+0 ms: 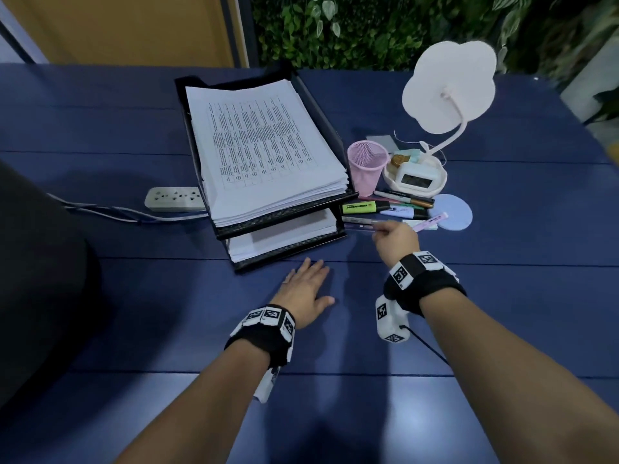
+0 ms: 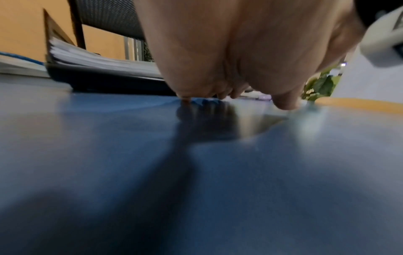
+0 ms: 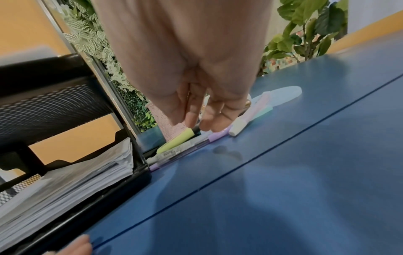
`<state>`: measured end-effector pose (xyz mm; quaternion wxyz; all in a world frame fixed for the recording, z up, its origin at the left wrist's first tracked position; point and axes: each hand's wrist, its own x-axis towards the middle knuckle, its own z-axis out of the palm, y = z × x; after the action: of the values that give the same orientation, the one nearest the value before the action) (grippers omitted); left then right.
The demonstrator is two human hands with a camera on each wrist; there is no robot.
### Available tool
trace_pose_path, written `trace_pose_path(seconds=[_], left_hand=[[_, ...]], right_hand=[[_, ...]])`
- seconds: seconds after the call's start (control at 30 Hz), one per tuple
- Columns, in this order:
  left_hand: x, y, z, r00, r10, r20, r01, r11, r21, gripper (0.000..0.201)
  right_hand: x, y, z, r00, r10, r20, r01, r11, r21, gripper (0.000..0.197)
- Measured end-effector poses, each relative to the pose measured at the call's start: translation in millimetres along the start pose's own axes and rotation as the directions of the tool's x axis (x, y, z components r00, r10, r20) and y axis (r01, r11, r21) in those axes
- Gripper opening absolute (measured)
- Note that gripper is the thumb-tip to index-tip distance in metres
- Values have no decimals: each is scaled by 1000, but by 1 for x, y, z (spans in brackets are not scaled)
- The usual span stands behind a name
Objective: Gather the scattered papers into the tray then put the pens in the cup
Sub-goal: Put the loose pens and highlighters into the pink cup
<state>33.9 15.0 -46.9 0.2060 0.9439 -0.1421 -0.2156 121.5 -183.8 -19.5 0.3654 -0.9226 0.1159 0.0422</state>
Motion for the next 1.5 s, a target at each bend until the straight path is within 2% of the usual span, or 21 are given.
trace_pose_path(seconds=[0.07,0.2,0.3,0.47,0.6,0.7,0.8,0.87,1.0,1.2,1.37,1.5], left_hand=[[7,7,8,996,-34,77,27,996,88,79],[17,11,14,988,-109,107,86,977,196,94],[21,11,17,986,-133,99,107,966,235,98],[28,11,16,974,-177,143,141,961,236,101],[35,10,10,952,-200,233,142,959,245,104],[35,10,9,945,-203,257,138,959,248,104],[35,10,9,941,-205,268,138,959,249,103],[35,11,9,941,-204,269,136,958,251,103],[34,12,8,940,-208,269,141,958,249,104],[30,22,2,936,-231,264,175,960,219,103],[27,28,-10,948,-221,229,193,971,138,90],[24,32,-25,958,-236,163,250,966,-69,65]], right_hand=[[5,1,-8,1000,1,16,0,1000,-25,27],[21,-3,-19,997,-57,59,63,992,-109,27],[39,-12,-25,991,-117,67,126,978,-165,29],[78,-36,-29,963,-266,-45,252,947,-200,30],[102,-53,-23,931,-358,65,363,901,-237,37],[111,-59,-16,937,-330,114,349,887,-303,33],[118,-61,-14,961,-272,50,272,895,-352,26],[118,-60,-16,960,-278,24,268,895,-357,23],[106,-56,-32,940,-339,-24,315,895,-315,22],[50,-39,-62,905,-420,-74,394,890,-227,20],[-7,-9,-63,885,-465,1,460,875,-152,15],[-37,9,-51,899,-423,116,437,887,-150,15]])
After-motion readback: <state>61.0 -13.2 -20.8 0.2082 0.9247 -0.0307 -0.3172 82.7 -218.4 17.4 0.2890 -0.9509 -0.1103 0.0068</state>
